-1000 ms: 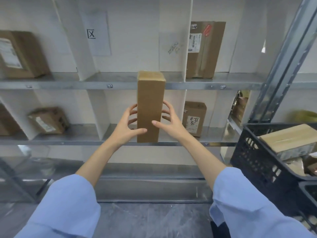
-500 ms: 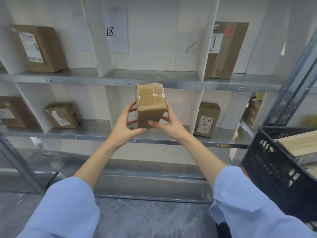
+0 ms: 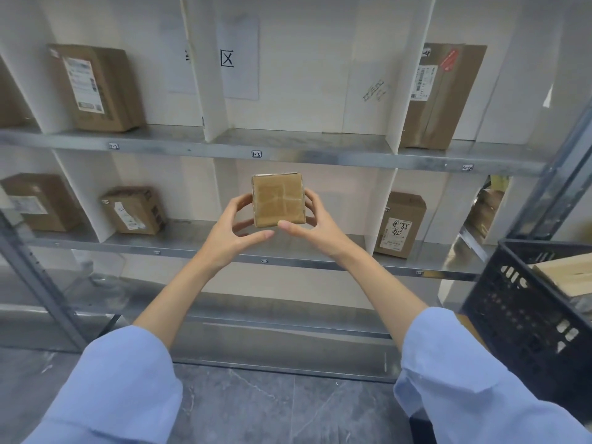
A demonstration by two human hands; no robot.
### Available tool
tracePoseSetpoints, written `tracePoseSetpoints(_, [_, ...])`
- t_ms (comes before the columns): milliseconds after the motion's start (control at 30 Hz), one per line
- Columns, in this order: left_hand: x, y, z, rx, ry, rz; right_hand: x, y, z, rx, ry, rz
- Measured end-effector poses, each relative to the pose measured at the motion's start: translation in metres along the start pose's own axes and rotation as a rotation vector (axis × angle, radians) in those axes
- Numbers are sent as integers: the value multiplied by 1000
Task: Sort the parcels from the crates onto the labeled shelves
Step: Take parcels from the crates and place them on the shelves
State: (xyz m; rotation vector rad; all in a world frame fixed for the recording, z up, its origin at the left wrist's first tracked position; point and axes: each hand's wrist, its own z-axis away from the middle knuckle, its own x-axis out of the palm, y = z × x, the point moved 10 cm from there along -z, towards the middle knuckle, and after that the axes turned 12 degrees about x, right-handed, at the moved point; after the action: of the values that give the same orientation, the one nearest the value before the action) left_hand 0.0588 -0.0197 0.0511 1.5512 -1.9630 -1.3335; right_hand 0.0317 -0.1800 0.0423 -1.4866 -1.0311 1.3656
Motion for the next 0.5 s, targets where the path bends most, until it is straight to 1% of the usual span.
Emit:
tracePoseSetpoints(100, [-7, 1, 0, 22, 31, -27, 3, -3, -1, -20, -2, -10])
tracePoseSetpoints(267, [-12, -4, 1, 32, 47, -49, 7, -5, 0, -4, -15, 46])
tracePoseSetpoints(367, [-14, -9, 0, 29, 49, -21, 11, -9, 4, -62, -12, 105])
tracePoseSetpoints(500, [-11, -3, -2, 77, 27, -25, 13, -11, 8, -124, 16, 109])
